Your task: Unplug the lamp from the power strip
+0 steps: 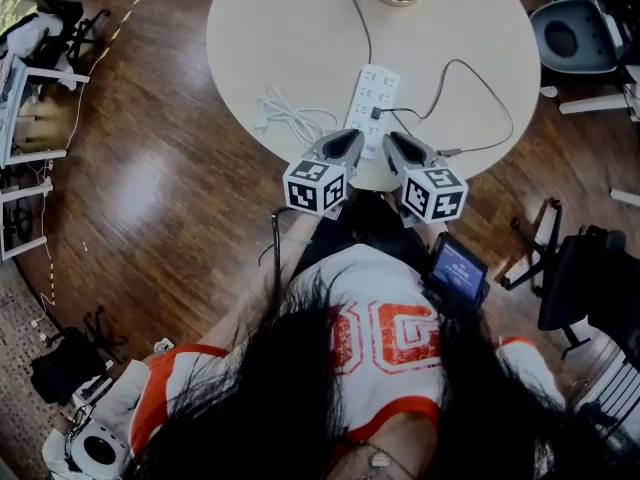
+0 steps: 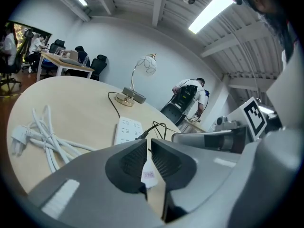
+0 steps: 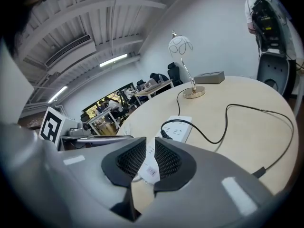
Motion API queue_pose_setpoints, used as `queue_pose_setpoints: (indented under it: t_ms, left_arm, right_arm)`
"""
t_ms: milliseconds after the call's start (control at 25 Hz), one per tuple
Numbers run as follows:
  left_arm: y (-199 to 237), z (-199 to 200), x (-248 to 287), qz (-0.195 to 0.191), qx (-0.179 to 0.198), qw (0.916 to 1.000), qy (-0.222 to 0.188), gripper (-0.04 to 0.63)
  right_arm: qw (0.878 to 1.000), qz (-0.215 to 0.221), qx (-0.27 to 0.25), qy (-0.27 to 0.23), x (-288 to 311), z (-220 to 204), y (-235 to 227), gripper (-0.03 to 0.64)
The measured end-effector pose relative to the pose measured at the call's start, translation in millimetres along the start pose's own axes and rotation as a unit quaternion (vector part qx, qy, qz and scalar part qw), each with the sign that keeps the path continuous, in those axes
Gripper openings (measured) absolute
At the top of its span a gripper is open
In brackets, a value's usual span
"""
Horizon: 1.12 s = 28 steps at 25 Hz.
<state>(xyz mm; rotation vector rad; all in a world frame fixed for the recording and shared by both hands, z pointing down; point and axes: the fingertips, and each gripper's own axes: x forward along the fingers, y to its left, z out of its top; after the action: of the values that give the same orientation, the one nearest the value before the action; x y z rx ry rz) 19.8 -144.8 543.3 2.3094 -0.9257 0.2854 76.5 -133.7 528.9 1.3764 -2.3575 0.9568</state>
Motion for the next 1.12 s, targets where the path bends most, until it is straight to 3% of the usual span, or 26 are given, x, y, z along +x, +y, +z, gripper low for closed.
queue_pose_setpoints:
  t_ms: [440,720,1000,1120]
  left_arm:
    - [30.3,-9.2,35.7,0.037,0.033,0.9973,0.055,0.025]
    - [46.4,-28.5,47.7,0.059,0.066,0.9868,0.135,0.002]
    - [46.2,-29.7,51.2,0.07,0.085,0.9825,0.15,0.0]
    - [43.7,-28.9,51.0,0.076,0.073,0.9849,0.138,0.0]
  right_arm:
    - [0.996,0.012,-0.054,0.064,40.5,-14.2,-19.5,0.061]
    - [0.987,0.017,-0.119,0.103,57.0,-18.3,-23.9,0.094]
    - [0.982,0.028,-0.152,0.111,71.8,-8.4,-20.6,0.107]
    - [0.978,0.032,-0.17,0.116,74.5,-7.0,-18.3,0.107]
